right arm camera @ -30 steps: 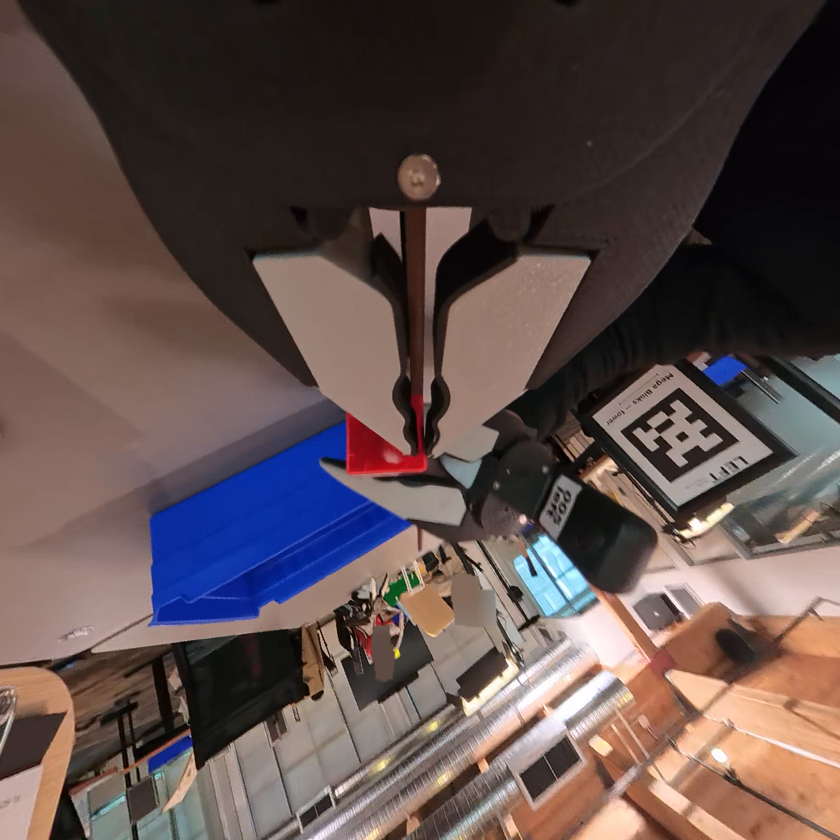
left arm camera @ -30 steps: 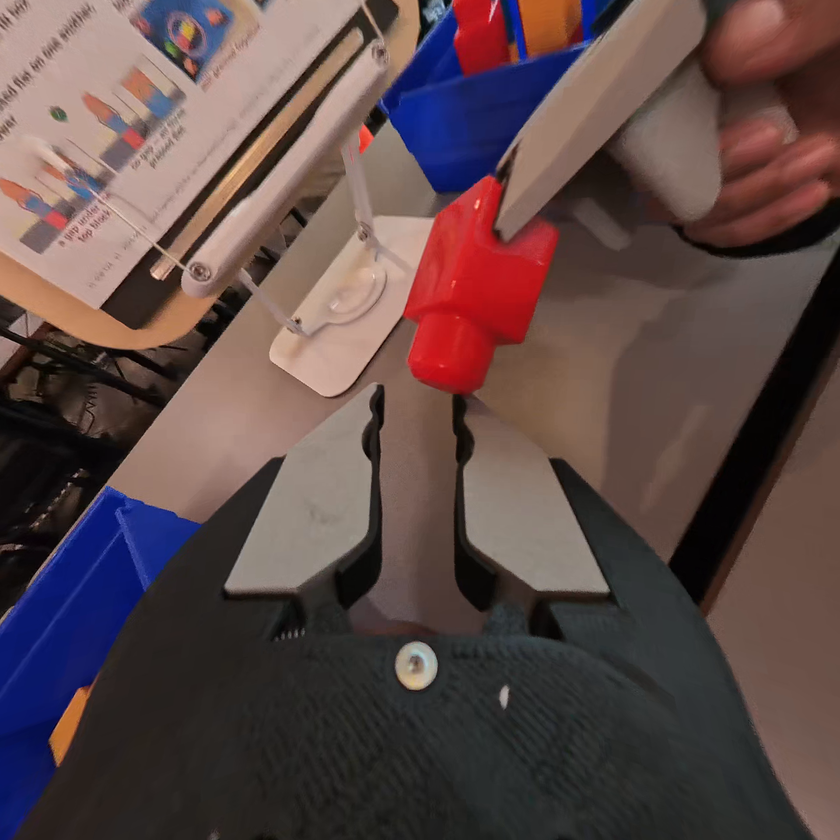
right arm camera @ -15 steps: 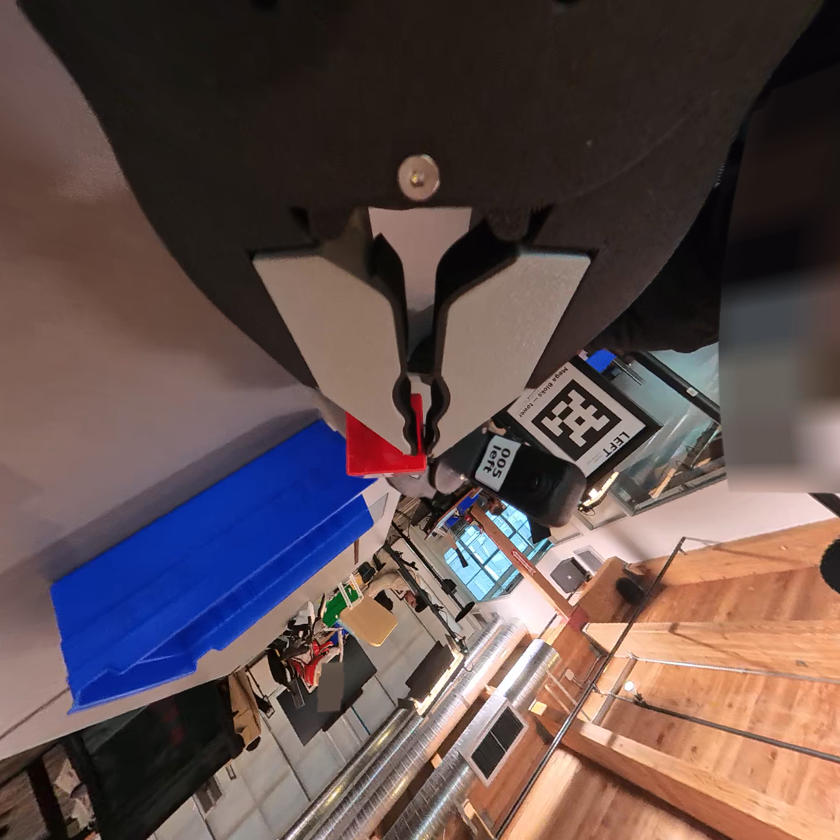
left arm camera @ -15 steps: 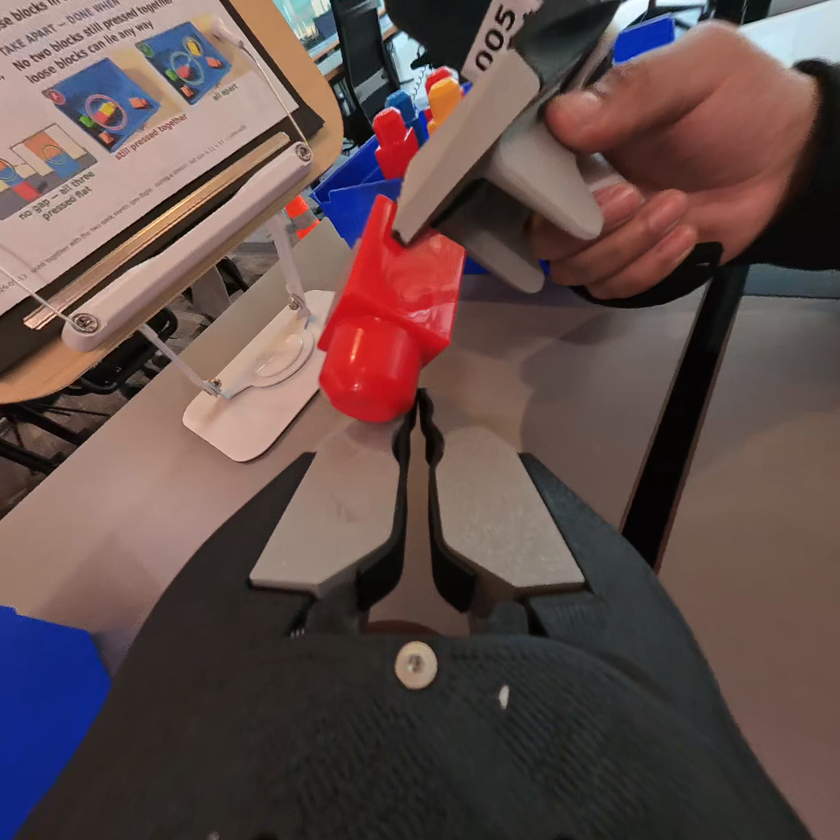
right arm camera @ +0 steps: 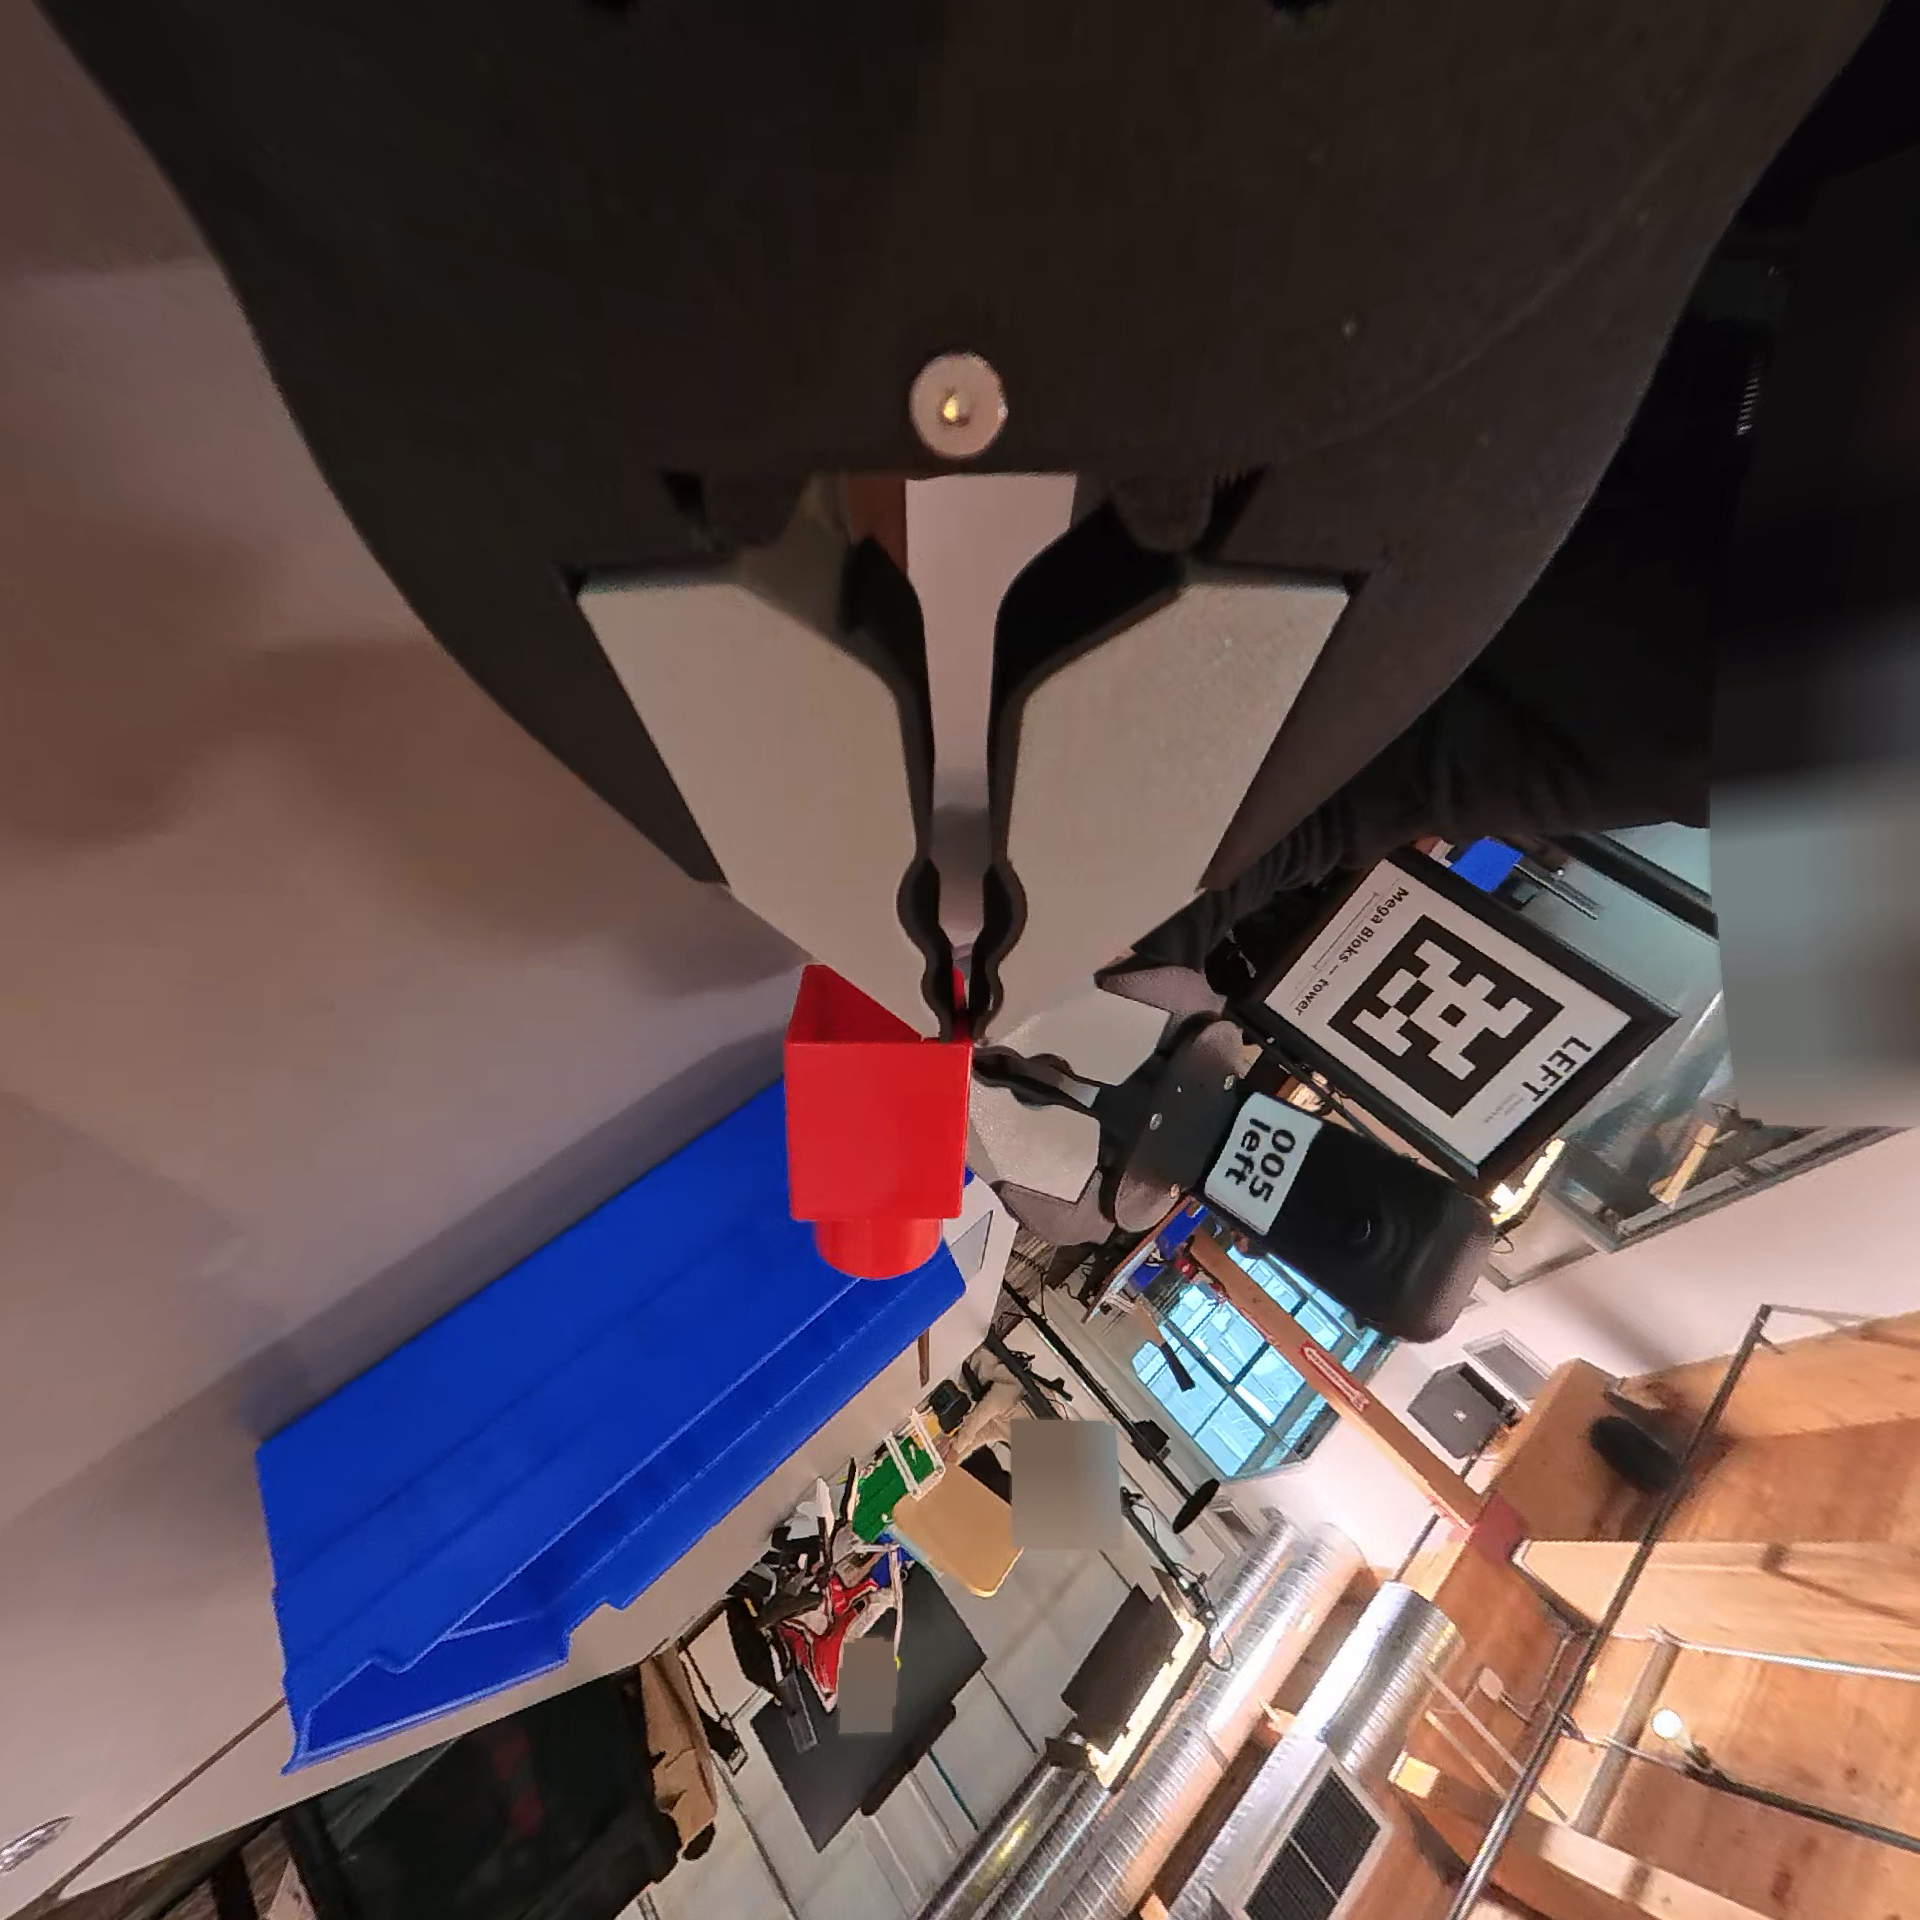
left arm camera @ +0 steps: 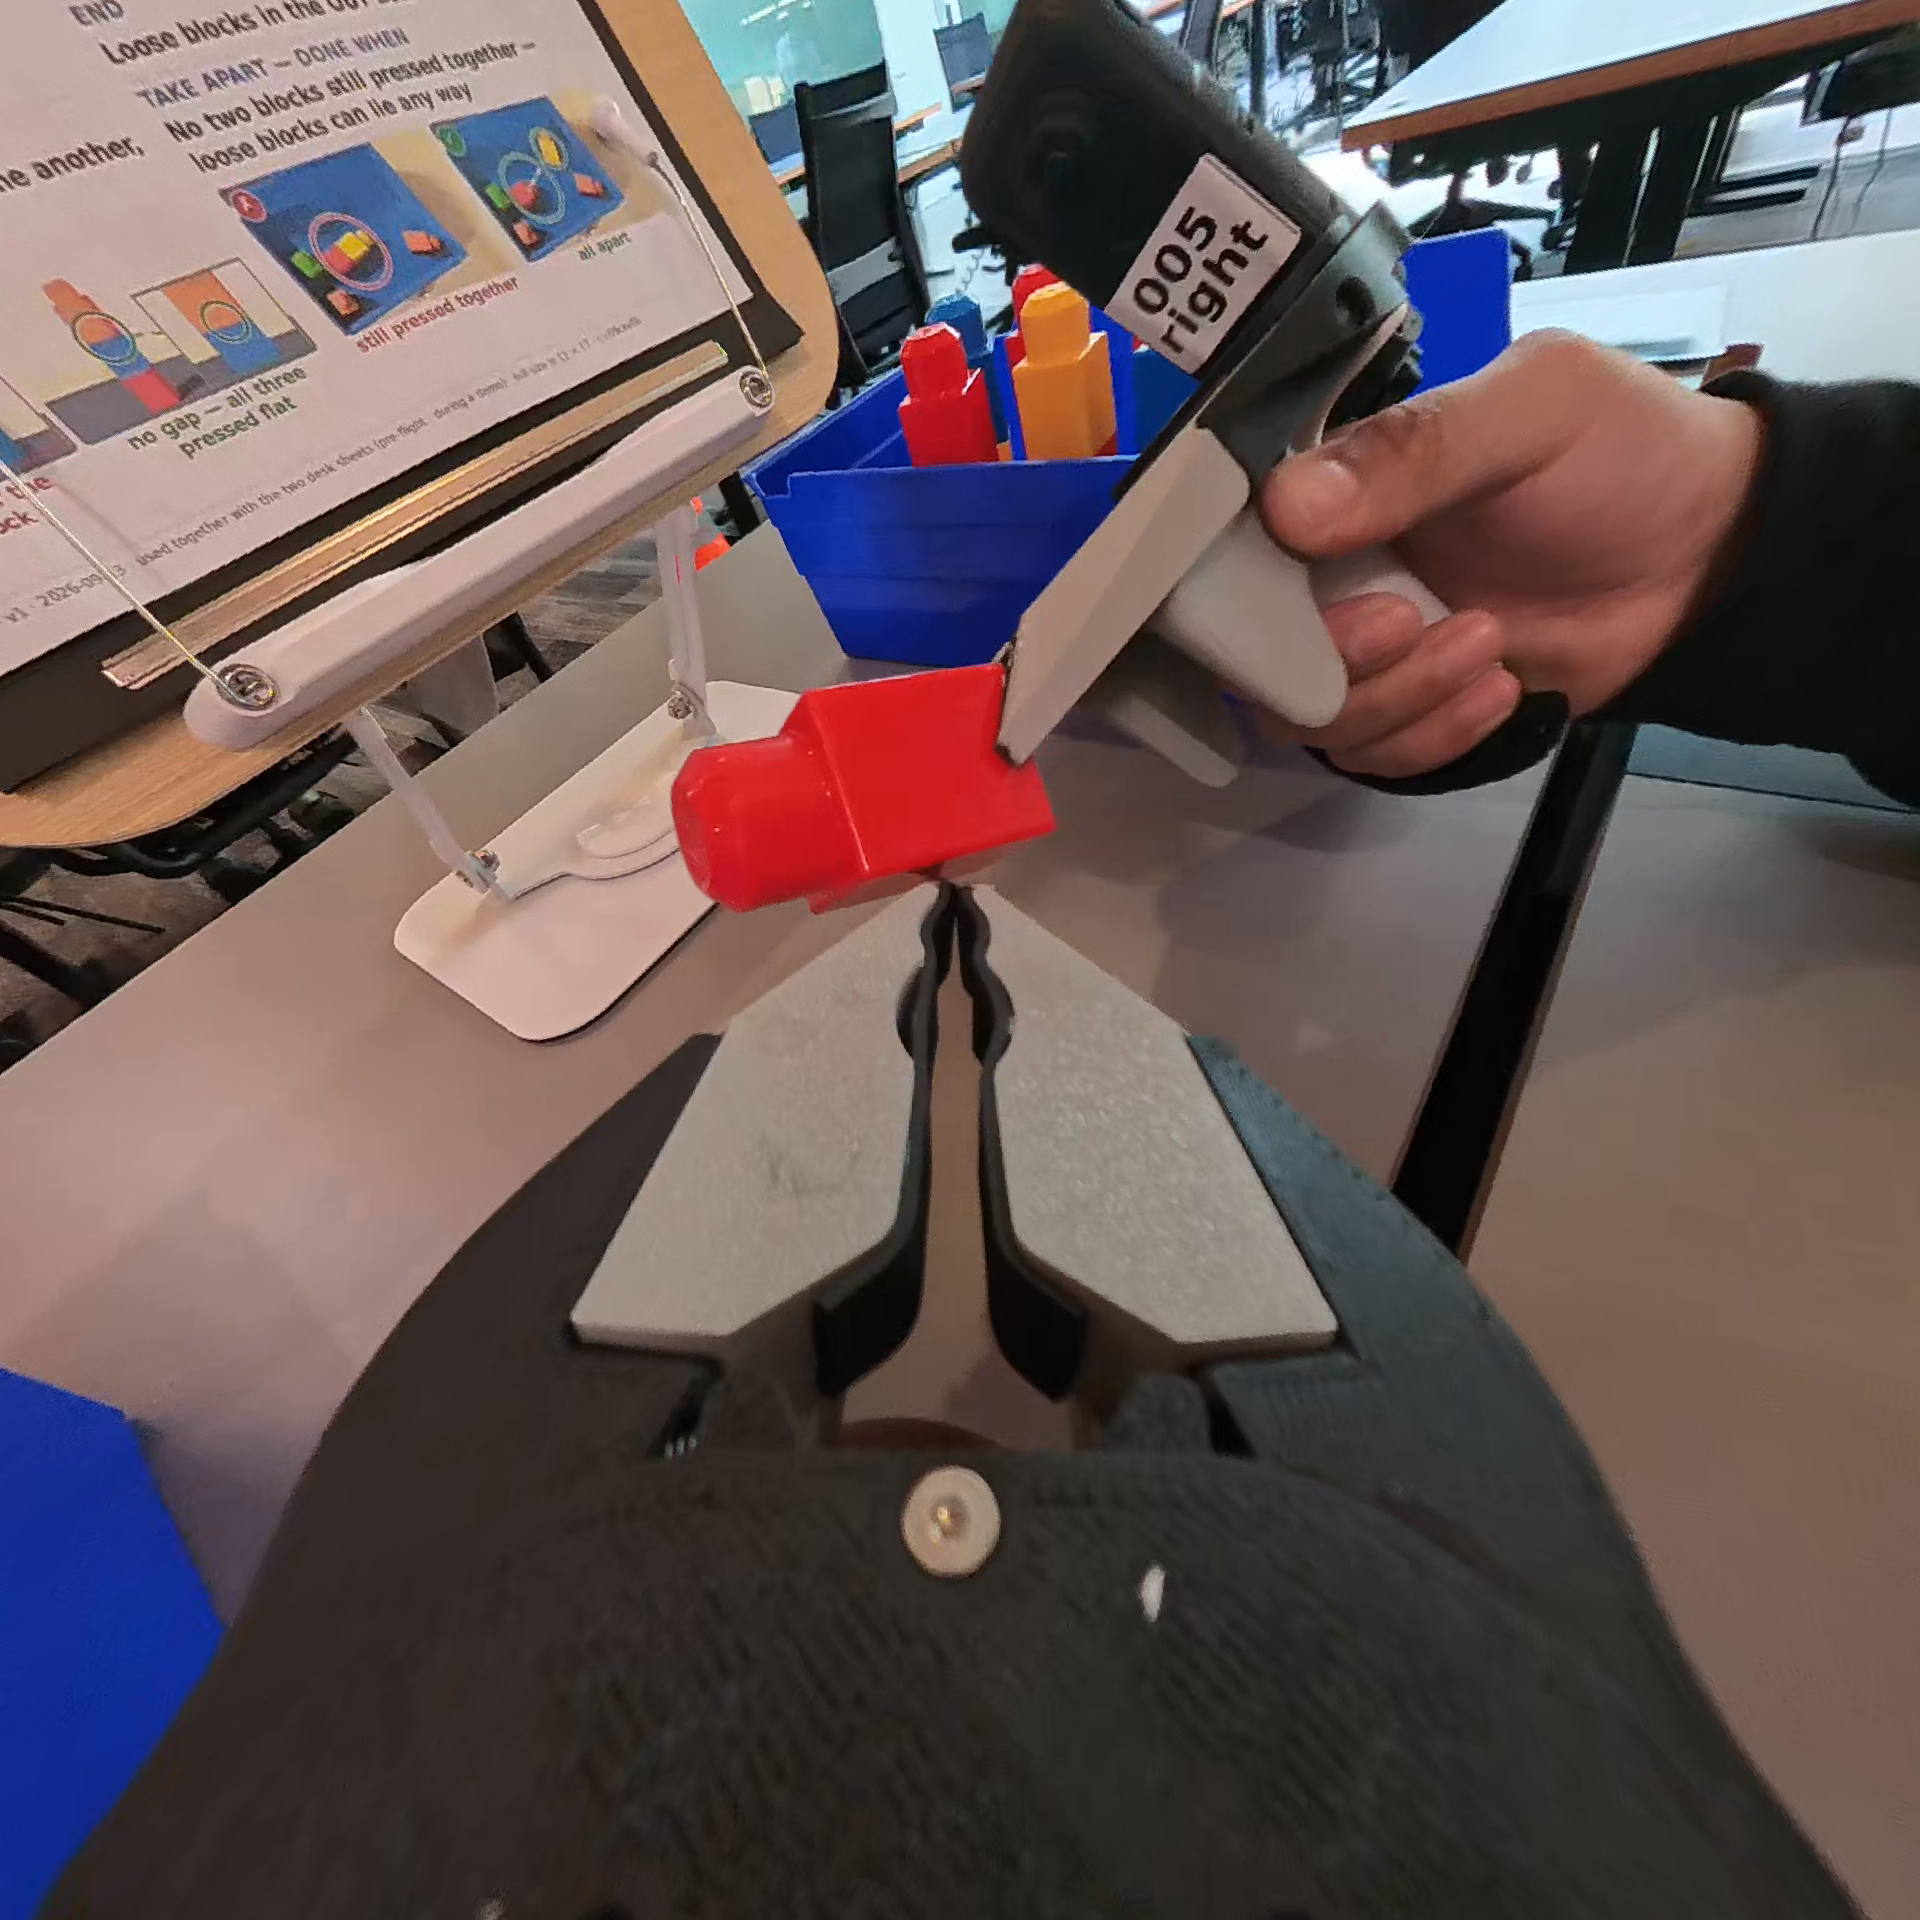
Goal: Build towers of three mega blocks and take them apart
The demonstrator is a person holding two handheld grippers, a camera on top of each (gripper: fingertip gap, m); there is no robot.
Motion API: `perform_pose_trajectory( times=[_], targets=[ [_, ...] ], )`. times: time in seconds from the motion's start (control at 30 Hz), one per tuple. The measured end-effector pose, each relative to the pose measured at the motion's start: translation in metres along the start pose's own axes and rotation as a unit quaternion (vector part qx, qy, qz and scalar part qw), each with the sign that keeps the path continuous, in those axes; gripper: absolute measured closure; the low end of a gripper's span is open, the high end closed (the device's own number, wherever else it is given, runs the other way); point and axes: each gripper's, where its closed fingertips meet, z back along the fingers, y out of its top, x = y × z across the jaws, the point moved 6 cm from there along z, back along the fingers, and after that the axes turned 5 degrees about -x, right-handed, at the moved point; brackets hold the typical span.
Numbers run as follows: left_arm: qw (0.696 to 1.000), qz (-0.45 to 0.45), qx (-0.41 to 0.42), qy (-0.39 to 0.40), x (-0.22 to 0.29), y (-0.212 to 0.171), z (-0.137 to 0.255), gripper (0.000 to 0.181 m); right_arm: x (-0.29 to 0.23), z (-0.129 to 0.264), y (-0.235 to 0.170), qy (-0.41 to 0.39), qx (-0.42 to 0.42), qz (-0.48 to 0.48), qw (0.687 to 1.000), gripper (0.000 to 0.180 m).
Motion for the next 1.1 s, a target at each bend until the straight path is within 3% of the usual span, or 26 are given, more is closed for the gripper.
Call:
perform_pose_trajectory(
  times=[0.1,0.2,0.33,0.53,0.83,1.1],
  targets=[
    [1.0,0.008,-0.004,-0.011,0.003,-0.002,-0.004,0.18,0.0,0.002,0.002,-0.002,0.009,0.007,1.0,0.18],
    [0.998,0.039,-0.016,-0.037,0.005,-0.006,-0.008,0.168,-0.009,0.006,0.008,0.038,0.037,0.005,0.999,0.18],
    [0.986,0.132,0.029,-0.102,0.002,0.0,-0.005,0.146,-0.016,0.01,0.01,0.094,0.047,-0.017,0.994,0.18],
    [0.949,0.191,0.144,-0.203,-0.004,0.016,0.019,0.144,-0.026,0.005,0.005,0.127,0.016,-0.016,0.992,0.18],
    [0.923,0.245,0.159,-0.252,-0.008,0.015,0.021,0.136,-0.028,0.002,0.004,0.074,0.0,0.026,0.997,0.18],
    [0.923,0.272,0.148,-0.231,-0.016,0.01,0.016,0.146,-0.025,-0.007,0.0,0.042,-0.017,0.044,0.998,0.18]
  ],
)
